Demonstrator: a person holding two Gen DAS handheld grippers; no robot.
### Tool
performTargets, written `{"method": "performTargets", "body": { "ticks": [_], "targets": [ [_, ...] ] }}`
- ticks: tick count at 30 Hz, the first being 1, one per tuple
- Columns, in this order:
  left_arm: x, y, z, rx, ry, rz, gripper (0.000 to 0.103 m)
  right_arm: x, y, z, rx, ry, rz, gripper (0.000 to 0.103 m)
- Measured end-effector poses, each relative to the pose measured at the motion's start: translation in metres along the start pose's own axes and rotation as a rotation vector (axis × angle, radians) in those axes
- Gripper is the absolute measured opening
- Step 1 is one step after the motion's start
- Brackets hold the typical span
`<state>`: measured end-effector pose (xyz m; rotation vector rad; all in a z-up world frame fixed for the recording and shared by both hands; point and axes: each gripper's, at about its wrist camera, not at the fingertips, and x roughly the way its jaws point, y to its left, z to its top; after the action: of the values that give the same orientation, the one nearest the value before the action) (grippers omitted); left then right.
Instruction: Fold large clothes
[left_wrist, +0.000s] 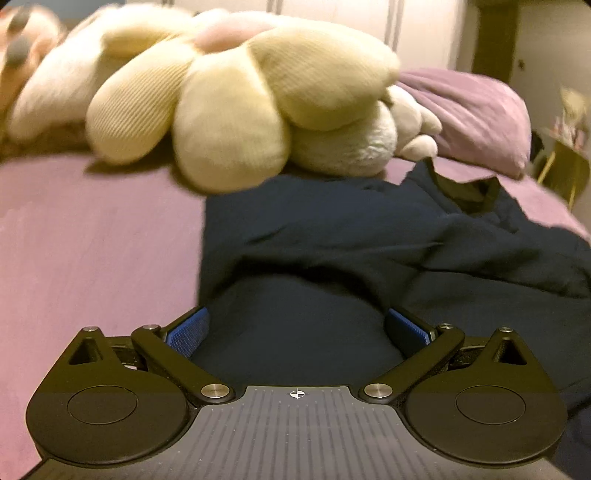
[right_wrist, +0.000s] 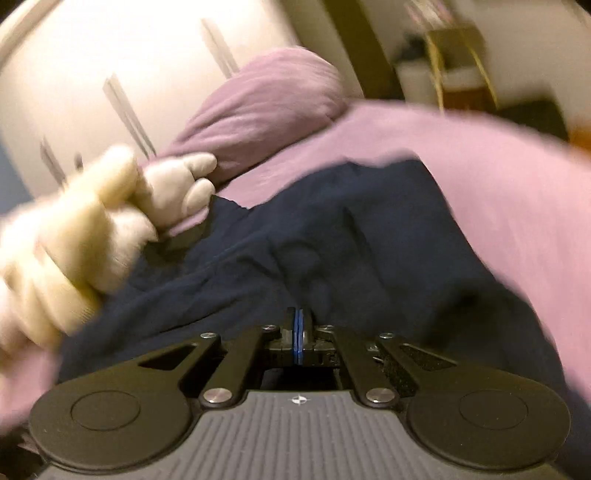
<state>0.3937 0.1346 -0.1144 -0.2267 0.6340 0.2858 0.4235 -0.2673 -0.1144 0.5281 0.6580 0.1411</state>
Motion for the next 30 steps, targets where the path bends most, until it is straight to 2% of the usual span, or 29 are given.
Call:
{"method": "performTargets", "body": {
  "ticks": [1, 2, 3, 4, 10, 13, 14, 16, 17, 19, 21, 23, 25, 30],
  "targets": [
    [-0.004, 0.009, -0.003, -0.056, 0.016, -0.017, 0.103, -0.015, -0.012, -0.004, 0.088, 0.014, 0.049, 0.002],
    [-0.006, 0.015, -0.005, -0.099, 0.033, -0.033, 0.103, -0.026, -0.020, -0.008, 0.145, 0.026, 0.079, 0.014],
    [-0.007, 0.020, -0.008, -0.145, 0.052, -0.045, 0.103, -0.033, -0.026, -0.011, 0.192, 0.048, 0.079, 0.045],
    [-0.009, 0.023, -0.010, -0.169, 0.063, -0.048, 0.103, -0.037, -0.030, -0.015, 0.226, 0.067, 0.067, 0.057],
    [-0.022, 0.008, -0.009, -0.086, 0.064, 0.017, 0.103, -0.016, -0.033, -0.007, 0.337, 0.092, 0.092, 0.051],
    [-0.025, 0.005, -0.007, -0.068, 0.076, 0.029, 0.103, 0.004, -0.025, 0.002, 0.318, 0.106, 0.047, 0.039],
    [-0.026, 0.005, -0.007, -0.061, 0.079, 0.033, 0.103, 0.006, -0.024, 0.003, 0.300, 0.118, 0.027, 0.031],
    [-0.027, 0.005, -0.006, -0.050, 0.086, 0.039, 0.103, 0.007, -0.020, 0.005, 0.265, 0.139, 0.015, 0.022],
    [-0.029, 0.005, -0.006, -0.045, 0.090, 0.046, 0.103, 0.000, -0.024, 0.005, 0.287, 0.135, 0.045, 0.018],
    [-0.031, 0.003, -0.004, -0.030, 0.095, 0.061, 0.103, -0.012, -0.037, 0.004, 0.389, 0.114, 0.132, 0.017],
    [-0.032, 0.001, -0.004, -0.015, 0.096, 0.053, 0.103, -0.017, -0.045, -0.002, 0.407, 0.107, 0.113, 0.017],
    [-0.030, -0.002, -0.007, 0.003, 0.102, 0.045, 0.103, -0.009, -0.045, -0.013, 0.342, 0.120, 0.050, 0.017],
    [-0.027, -0.004, -0.010, 0.012, 0.106, 0.051, 0.103, -0.004, -0.039, -0.017, 0.253, 0.098, 0.029, 0.015],
    [-0.024, 0.002, -0.014, -0.034, 0.128, 0.041, 0.103, -0.006, -0.009, -0.018, 0.021, 0.087, -0.061, 0.022]
  ]
}}
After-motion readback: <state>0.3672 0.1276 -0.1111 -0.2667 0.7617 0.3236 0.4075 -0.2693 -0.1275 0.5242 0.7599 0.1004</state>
